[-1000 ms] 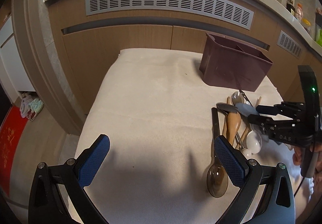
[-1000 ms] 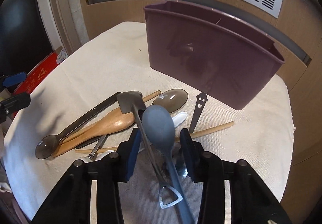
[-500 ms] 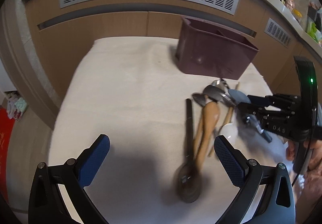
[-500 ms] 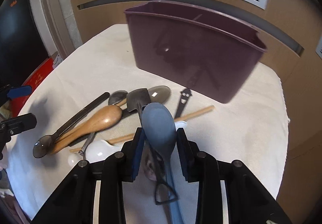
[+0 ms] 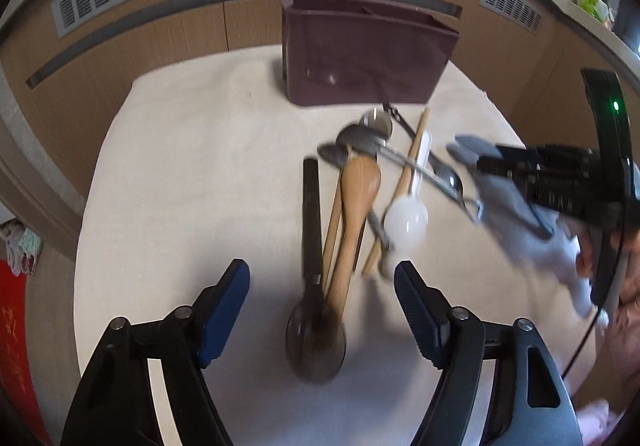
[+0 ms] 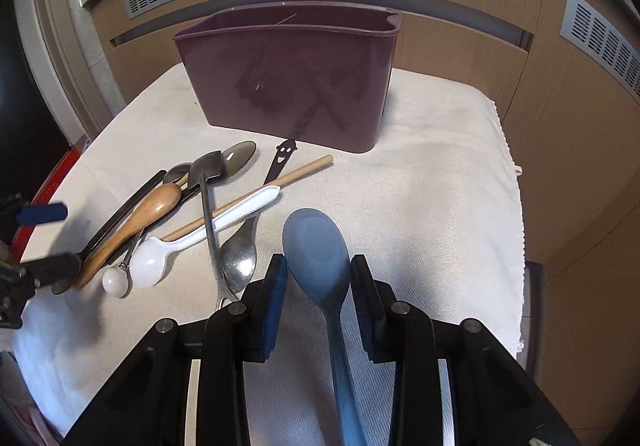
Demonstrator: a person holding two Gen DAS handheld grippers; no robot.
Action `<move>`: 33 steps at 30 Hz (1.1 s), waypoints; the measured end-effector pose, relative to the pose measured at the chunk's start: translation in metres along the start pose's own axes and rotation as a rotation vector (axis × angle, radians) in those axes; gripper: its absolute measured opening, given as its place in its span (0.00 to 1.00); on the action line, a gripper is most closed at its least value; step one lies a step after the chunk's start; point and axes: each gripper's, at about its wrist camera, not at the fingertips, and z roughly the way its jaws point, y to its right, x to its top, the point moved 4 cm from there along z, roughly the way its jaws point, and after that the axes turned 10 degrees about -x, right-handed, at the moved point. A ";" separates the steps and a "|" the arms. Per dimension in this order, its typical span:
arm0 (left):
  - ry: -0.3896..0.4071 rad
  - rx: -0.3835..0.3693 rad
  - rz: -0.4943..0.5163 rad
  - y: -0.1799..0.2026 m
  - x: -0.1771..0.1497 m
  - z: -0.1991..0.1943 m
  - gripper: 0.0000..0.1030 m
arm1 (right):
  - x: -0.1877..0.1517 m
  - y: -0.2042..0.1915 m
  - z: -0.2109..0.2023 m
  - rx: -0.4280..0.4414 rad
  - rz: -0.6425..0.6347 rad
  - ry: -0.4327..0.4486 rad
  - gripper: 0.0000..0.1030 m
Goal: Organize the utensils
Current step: 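Reach the right tool to the light blue plastic spoon and grasp it, then grasp the translucent brown spoon with the left tool while the right lifts the blue spoon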
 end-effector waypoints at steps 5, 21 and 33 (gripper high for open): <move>0.019 -0.027 -0.036 -0.006 -0.034 -0.013 0.72 | -0.005 -0.001 -0.009 0.021 0.011 0.008 0.29; 0.243 0.029 -0.024 0.000 -0.024 -0.028 0.32 | -0.023 -0.008 -0.044 -0.012 0.032 0.031 0.29; 0.407 0.009 0.035 0.009 0.060 -0.062 0.32 | -0.009 -0.013 -0.065 -0.001 0.028 0.094 0.29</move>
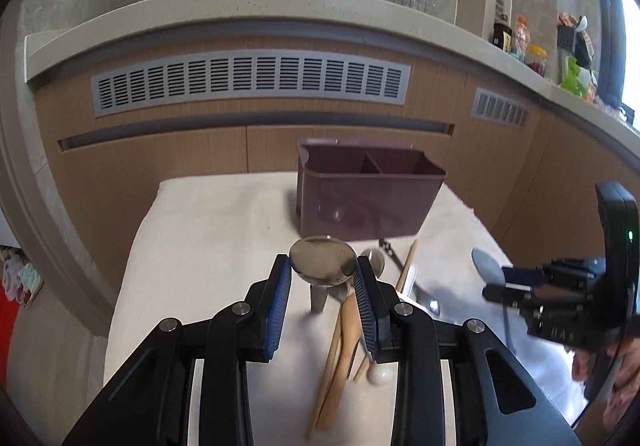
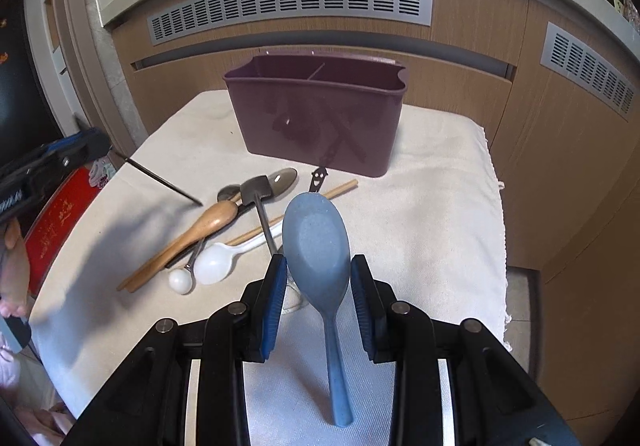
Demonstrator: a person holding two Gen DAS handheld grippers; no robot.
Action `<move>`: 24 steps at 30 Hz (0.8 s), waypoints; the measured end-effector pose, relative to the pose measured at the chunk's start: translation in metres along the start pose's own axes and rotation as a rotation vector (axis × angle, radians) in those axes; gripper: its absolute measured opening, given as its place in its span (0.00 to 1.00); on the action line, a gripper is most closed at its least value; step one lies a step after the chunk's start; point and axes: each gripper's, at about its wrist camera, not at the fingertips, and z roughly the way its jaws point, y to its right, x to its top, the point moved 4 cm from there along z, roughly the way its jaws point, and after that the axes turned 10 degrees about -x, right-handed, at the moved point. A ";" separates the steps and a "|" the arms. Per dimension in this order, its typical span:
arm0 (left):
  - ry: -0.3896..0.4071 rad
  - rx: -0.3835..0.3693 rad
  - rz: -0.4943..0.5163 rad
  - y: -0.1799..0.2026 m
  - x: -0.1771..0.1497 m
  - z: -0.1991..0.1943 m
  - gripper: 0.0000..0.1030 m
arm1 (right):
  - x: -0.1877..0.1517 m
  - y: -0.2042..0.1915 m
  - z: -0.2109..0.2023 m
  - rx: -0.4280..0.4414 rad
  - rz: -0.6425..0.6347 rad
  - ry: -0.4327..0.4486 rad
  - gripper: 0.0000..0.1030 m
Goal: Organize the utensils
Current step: 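Grasp the translucent brown spoon with the left tool while the right lifts the blue spoon, then lower both spoons into the maroon caddy and open both tools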
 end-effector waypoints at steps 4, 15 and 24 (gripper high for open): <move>0.015 -0.004 0.009 0.005 0.015 -0.001 0.32 | 0.004 -0.002 -0.007 0.000 -0.007 0.021 0.29; 0.088 -0.026 0.101 0.044 0.064 -0.046 0.32 | 0.046 0.009 -0.076 0.025 0.027 0.203 0.28; 0.252 -0.084 0.199 0.076 0.193 -0.076 0.32 | 0.179 0.037 -0.167 -0.032 0.024 0.519 0.28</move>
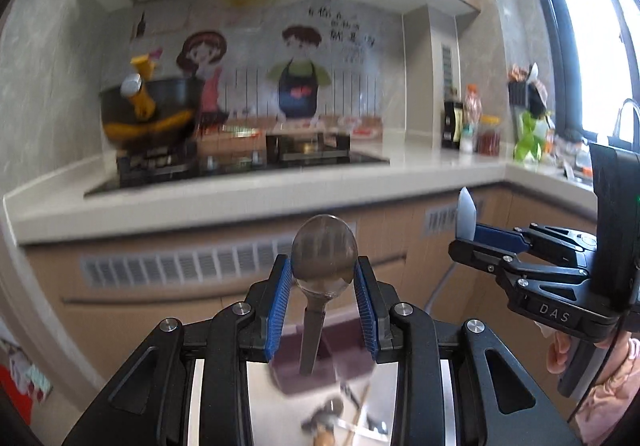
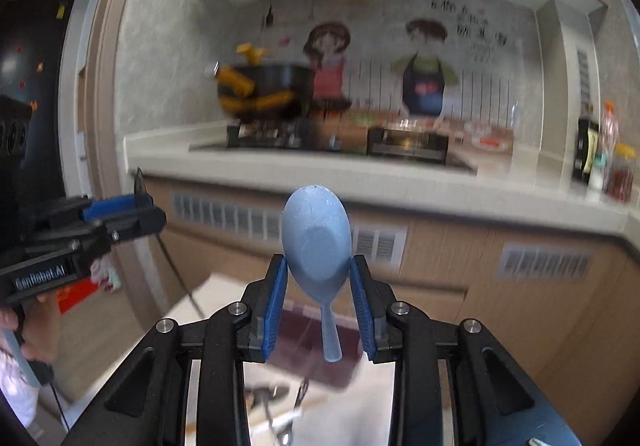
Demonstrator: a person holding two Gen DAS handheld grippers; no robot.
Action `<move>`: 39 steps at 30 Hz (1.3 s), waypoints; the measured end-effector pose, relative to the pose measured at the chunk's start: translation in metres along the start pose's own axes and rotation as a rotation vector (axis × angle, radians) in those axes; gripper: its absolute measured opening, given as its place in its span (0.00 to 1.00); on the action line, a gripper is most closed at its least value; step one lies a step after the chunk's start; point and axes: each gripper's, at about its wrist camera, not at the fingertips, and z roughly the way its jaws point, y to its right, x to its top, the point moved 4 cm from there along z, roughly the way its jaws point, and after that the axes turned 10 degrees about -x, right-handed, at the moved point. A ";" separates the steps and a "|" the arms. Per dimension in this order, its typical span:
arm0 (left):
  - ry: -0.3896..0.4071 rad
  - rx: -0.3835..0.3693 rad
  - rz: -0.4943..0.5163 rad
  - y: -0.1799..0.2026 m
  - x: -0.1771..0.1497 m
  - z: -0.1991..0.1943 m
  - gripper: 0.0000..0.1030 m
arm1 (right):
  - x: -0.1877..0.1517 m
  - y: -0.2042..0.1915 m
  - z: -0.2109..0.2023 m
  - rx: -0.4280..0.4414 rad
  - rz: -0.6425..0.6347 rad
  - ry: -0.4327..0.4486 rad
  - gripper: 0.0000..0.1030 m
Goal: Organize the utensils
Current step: 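Lower both spoons into the maroon caddy and open both tools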
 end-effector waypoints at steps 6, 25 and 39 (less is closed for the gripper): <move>0.022 -0.024 -0.047 -0.024 0.017 0.044 0.32 | 0.010 0.007 0.046 -0.008 0.026 -0.008 0.28; -0.275 -0.034 -0.233 -0.081 -0.137 0.202 0.32 | -0.146 -0.007 0.200 0.028 0.071 -0.358 0.28; -0.231 0.074 -0.188 -0.075 -0.137 0.141 0.54 | -0.139 -0.010 0.153 -0.043 0.027 -0.266 0.66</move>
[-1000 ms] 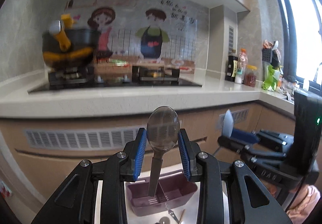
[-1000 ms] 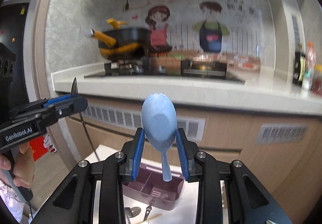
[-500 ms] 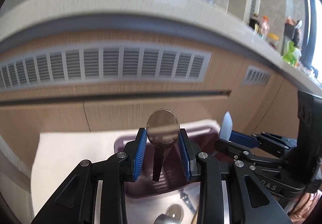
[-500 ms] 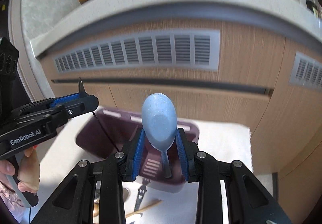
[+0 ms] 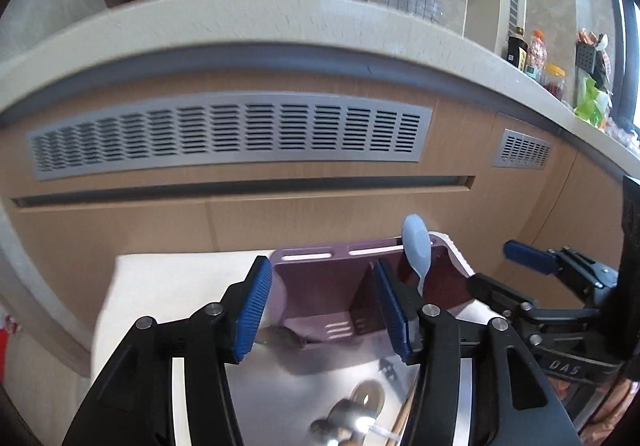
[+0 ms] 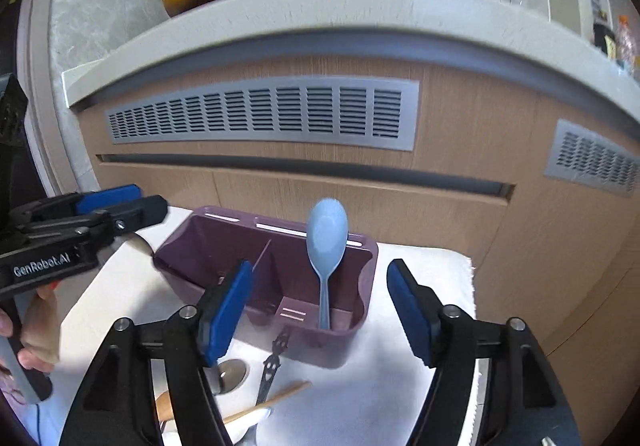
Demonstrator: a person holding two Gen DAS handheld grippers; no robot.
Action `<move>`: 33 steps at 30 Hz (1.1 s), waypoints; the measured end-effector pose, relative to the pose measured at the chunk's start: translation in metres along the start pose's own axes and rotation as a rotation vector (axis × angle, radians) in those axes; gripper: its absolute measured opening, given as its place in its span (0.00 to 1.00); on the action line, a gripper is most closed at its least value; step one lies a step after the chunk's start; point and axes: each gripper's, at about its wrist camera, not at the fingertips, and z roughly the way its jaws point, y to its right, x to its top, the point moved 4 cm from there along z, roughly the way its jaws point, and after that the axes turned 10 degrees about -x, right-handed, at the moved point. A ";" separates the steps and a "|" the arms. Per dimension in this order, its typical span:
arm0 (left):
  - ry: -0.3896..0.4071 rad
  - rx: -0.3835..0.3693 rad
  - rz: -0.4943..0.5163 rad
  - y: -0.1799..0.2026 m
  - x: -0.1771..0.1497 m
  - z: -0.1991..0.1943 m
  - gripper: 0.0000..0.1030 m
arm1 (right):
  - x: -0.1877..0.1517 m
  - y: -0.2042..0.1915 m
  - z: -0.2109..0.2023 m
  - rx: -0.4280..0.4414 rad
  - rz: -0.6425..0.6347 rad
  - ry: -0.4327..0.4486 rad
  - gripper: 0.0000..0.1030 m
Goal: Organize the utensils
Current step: 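Lower both spoons into the maroon caddy and open both tools, then grasp the metal spatula with the right tool while the left grasps the wooden spoon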
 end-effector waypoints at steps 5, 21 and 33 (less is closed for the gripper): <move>-0.019 0.043 -0.033 -0.011 -0.028 -0.036 0.58 | -0.024 -0.018 -0.025 0.031 -0.073 -0.025 0.68; -0.298 0.078 -0.133 -0.037 -0.178 -0.064 0.59 | -0.105 -0.112 0.018 0.193 -0.288 -0.310 0.31; -0.352 -0.007 -0.109 -0.021 -0.196 -0.061 0.66 | -0.109 -0.125 0.049 0.181 -0.302 -0.411 0.28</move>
